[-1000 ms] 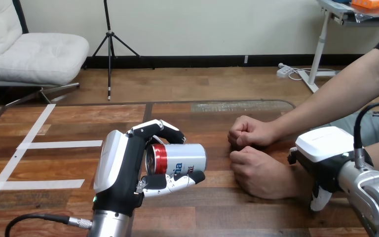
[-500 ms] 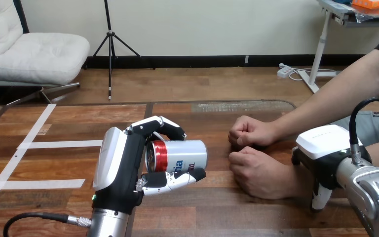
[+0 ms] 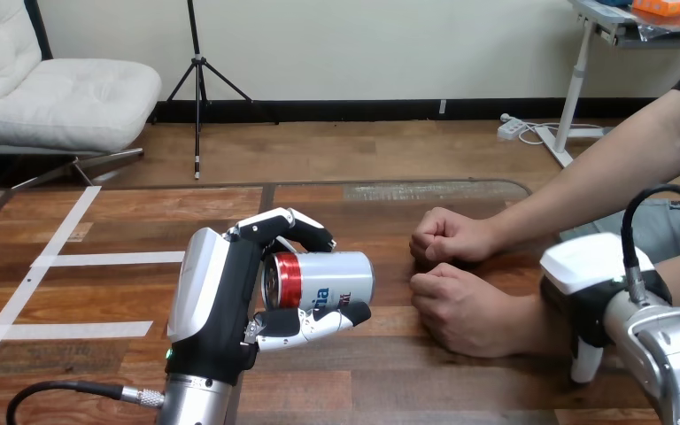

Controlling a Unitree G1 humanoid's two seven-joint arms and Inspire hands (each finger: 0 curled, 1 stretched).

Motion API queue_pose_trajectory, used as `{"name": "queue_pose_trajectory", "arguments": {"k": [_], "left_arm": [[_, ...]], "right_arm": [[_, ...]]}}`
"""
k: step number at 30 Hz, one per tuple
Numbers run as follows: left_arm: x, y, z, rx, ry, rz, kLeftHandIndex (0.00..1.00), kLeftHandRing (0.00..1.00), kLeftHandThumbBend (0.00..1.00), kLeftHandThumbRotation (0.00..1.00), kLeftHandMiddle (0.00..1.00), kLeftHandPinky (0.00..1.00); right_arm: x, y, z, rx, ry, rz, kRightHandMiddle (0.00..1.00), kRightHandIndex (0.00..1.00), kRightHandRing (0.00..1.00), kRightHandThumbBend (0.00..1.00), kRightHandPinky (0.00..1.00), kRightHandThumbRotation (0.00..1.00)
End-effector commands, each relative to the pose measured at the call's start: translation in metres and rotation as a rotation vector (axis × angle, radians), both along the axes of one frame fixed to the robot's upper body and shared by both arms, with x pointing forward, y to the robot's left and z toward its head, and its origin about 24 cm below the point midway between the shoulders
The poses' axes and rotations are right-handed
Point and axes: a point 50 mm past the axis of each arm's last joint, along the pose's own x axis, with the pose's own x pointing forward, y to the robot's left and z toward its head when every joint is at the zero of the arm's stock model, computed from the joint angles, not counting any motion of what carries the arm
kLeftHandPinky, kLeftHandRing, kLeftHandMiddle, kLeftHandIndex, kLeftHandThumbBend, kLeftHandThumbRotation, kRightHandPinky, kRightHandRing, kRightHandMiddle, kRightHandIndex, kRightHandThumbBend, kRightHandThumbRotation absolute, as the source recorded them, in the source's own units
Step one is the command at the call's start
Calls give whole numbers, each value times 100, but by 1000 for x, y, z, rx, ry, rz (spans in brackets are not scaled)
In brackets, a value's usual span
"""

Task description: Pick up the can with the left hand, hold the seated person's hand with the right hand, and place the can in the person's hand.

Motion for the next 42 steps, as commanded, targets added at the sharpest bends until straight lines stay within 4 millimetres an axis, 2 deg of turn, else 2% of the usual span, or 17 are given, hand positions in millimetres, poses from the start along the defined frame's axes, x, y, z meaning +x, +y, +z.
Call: {"name": "queue_pose_trajectory", "arguments": {"k": [1, 8, 19, 28, 34, 40, 42], "left_arm": [[7, -1, 25, -47, -123, -7, 44, 36, 71, 0, 41, 31], [7, 0, 25, -45, -135, -5, 44, 36, 71, 0, 41, 31], [6, 1, 26, -50, -141, -3, 44, 36, 72, 0, 41, 31], [6, 1, 25, -60, -138, -6, 44, 36, 71, 0, 41, 31], [6, 2, 25, -63, -136, -4, 44, 36, 71, 0, 41, 31], [5, 3, 24, -62, -133, 0, 44, 36, 71, 0, 42, 31], [5, 3, 24, -62, -132, 1, 44, 36, 70, 0, 42, 31]], "right_arm": [[15, 4, 17, -17, -76, -10, 69, 66, 67, 69, 59, 1], [16, 3, 14, 9, -60, -40, 64, 62, 60, 72, 51, 0], [18, 2, 10, 11, -22, -50, 65, 65, 58, 75, 46, 3], [19, 2, 4, 8, -34, -28, 62, 65, 55, 69, 42, 1], [18, 2, 1, 49, -69, -6, 52, 65, 42, 67, 31, 0], [17, 2, 2, 92, -124, 23, 33, 62, 22, 69, 14, 0], [17, 2, 3, 100, -131, 28, 30, 61, 18, 68, 11, 0]]}}
